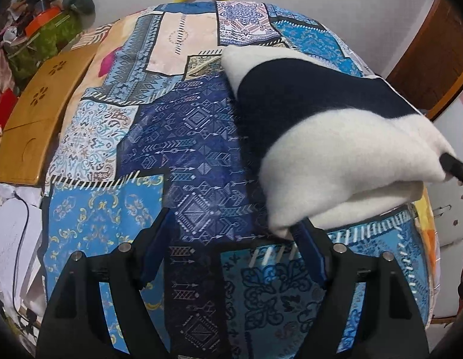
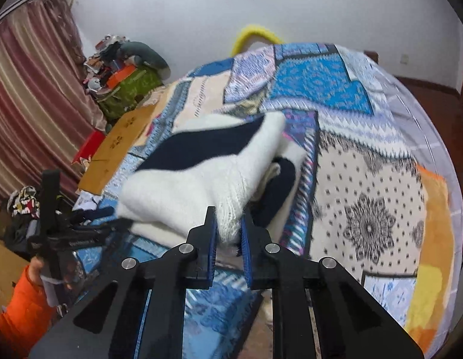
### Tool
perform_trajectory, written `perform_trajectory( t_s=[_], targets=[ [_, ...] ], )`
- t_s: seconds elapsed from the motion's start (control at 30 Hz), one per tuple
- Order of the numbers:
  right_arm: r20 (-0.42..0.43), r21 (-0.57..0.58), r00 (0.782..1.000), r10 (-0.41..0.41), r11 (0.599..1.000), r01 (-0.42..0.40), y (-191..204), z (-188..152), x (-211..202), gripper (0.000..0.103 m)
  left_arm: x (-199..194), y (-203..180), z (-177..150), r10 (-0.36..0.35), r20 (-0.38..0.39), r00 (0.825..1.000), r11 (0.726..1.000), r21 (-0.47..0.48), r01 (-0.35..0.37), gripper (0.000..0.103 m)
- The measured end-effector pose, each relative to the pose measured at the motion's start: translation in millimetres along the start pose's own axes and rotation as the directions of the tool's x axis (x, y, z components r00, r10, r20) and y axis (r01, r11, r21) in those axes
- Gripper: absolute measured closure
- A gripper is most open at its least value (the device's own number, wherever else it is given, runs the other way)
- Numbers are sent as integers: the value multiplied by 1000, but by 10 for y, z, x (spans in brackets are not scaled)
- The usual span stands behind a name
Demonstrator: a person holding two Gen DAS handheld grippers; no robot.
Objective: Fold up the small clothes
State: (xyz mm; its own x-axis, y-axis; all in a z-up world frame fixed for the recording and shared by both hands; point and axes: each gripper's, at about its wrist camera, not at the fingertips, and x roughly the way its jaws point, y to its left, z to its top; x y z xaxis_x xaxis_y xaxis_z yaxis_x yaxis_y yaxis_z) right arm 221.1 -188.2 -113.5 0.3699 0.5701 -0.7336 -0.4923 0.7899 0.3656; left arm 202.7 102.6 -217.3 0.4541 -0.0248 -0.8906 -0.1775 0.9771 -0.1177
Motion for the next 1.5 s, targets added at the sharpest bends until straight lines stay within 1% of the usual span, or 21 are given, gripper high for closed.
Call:
perform_trajectory(
  t_s=[0.13, 0.23, 0.3, 0.43, 0.57, 0.7, 0.8, 0.87, 0.97, 1.0, 1.03, 1.07, 1.1, 1.2, 1.23, 1.33, 1.4, 1.5],
  targets=[
    [-28, -9, 999, -23, 1000, 23, -47, -101, 75, 90, -1, 75, -44, 7, 1, 1000, 1000, -23, -7, 23],
    [-24, -24, 999, -34, 999, 33, -25, -143, 82, 90, 10, 140, -80, -4, -8, 1000, 999, -53, 4, 23],
    [-18, -30, 999, -40, 999, 39, -2, -151, 76, 89, 7, 155, -94, 0, -14, 1000, 998, -57, -1, 23],
    [-27, -17, 999, -31, 999, 31, -12, -148, 79, 85, -24, 154, -116, 9, -23, 1000, 998, -54, -11, 23],
    [-21, 5, 1000, -23, 1000, 23, -43, -169, 29, 85, -59, 199, -148, 17, -30, 999, 998, -64, -19, 23],
    [-18, -5, 999, -35, 999, 34, -35, -155, -49, 84, -149, 274, -141, 39, -12, 999, 997, -72, -39, 23],
    [1, -19, 999, -46, 999, 46, -17, -109, -127, 83, -257, 315, -88, 57, 15, 998, 996, -70, -56, 23],
    [19, -27, 998, -54, 998, 54, -7, -57, -190, 80, -344, 323, -21, 61, 39, 997, 996, -67, -58, 23],
    [54, -33, 996, -75, 996, 77, -8, 20, -254, 72, -473, 295, 113, 63, 80, 995, 997, -54, -58, 23],
    [66, -33, 994, -85, 996, 88, -15, 60, -271, 64, -517, 276, 164, 62, 97, 993, 997, -48, -58, 23],
    [73, -31, 993, -92, 995, 95, -25, 88, -277, 52, -560, 248, 224, 61, 115, 992, 998, -40, -57, 23],
    [82, -26, 991, -103, 994, 105, -41, 125, -286, 47, -589, 220, 278, 59, 129, 990, 998, -31, -55, 23],
    [90, -19, 990, -111, 993, 113, -57, 155, -292, 40, -619, 188, 335, 55, 143, 988, 998, -20, -52, 23],
    [107, -2, 986, -125, 992, 126, -106, 266, -292, 36, -663, 67, 498, 41, 172, 984, 999, 11, -43, 23],
    [106, 4, 986, -127, 992, 127, -123, 298, -279, 31, -667, 27, 546, 33, 178, 983, 999, 22, -38, 23],
    [106, 16, 987, -124, 992, 123, -160, 378, -245, 25, -634, -99, 683, 25, 189, 982, 998, 48, -34, 23],
    [88, 19, 989, -116, 993, 115, -188, 428, -172, 23, -571, -179, 756, 16, 183, 983, 997, 67, -29, 23],
    [47, 32, 994, -102, 994, 101, -241, 455, -24, 20, -409, -269, 854, -9, 149, 989, 997, 83, -4, 23]
  ],
)
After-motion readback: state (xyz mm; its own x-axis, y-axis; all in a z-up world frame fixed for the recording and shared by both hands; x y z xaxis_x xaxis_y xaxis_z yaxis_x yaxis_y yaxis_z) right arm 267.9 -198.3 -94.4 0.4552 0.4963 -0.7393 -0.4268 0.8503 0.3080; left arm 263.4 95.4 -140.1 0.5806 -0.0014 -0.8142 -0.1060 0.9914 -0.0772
